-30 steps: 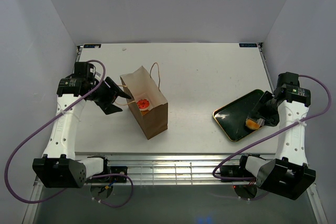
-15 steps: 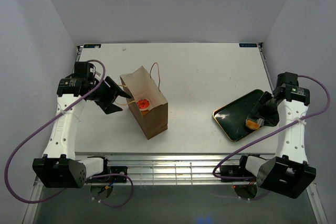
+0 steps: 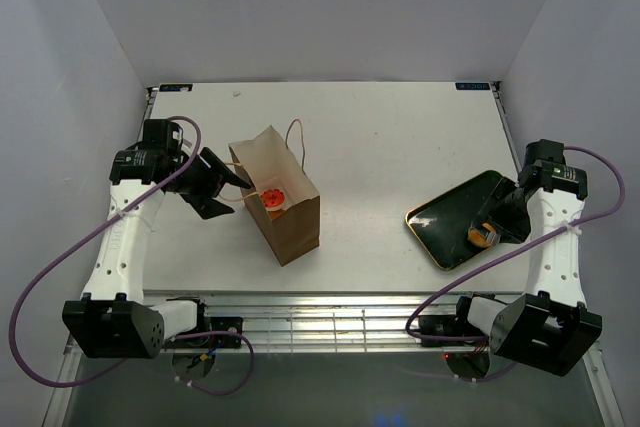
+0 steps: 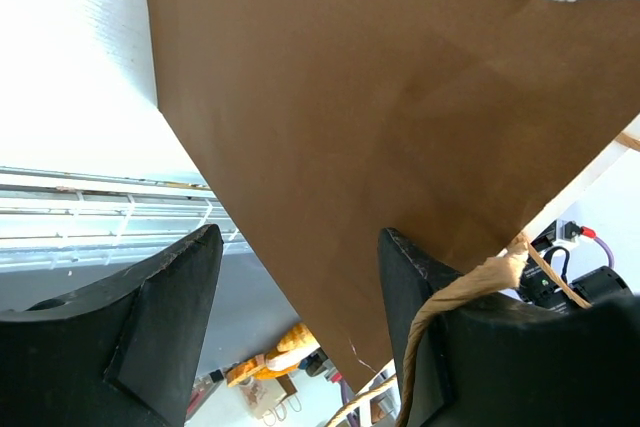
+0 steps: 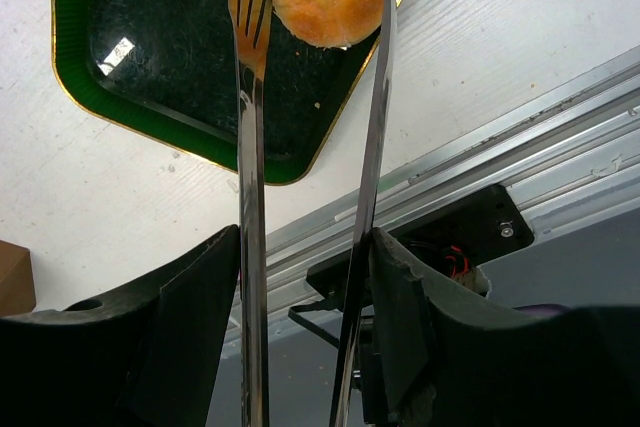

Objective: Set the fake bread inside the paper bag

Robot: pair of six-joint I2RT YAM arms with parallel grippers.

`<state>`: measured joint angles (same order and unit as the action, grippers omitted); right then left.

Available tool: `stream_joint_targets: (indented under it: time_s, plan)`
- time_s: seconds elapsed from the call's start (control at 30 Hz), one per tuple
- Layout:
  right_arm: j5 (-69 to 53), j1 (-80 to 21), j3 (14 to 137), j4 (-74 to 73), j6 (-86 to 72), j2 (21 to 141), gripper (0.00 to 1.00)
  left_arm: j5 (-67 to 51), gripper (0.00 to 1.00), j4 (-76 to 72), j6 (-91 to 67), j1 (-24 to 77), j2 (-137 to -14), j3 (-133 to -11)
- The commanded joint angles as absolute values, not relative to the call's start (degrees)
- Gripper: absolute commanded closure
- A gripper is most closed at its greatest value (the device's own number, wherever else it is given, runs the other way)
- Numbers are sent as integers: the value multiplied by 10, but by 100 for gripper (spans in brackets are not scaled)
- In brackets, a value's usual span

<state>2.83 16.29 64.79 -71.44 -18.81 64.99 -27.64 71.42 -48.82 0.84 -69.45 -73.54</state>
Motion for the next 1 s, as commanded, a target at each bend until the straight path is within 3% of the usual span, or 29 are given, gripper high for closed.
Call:
stream_joint_targets:
  time_s: [0.0, 0.97]
  plan:
    - [33, 165, 651, -706, -182, 650, 41, -280, 26, 705, -490, 4, -682, -733]
    - [17, 165, 677, -747, -200, 664, 41, -283, 25, 700, -487, 4, -694, -733]
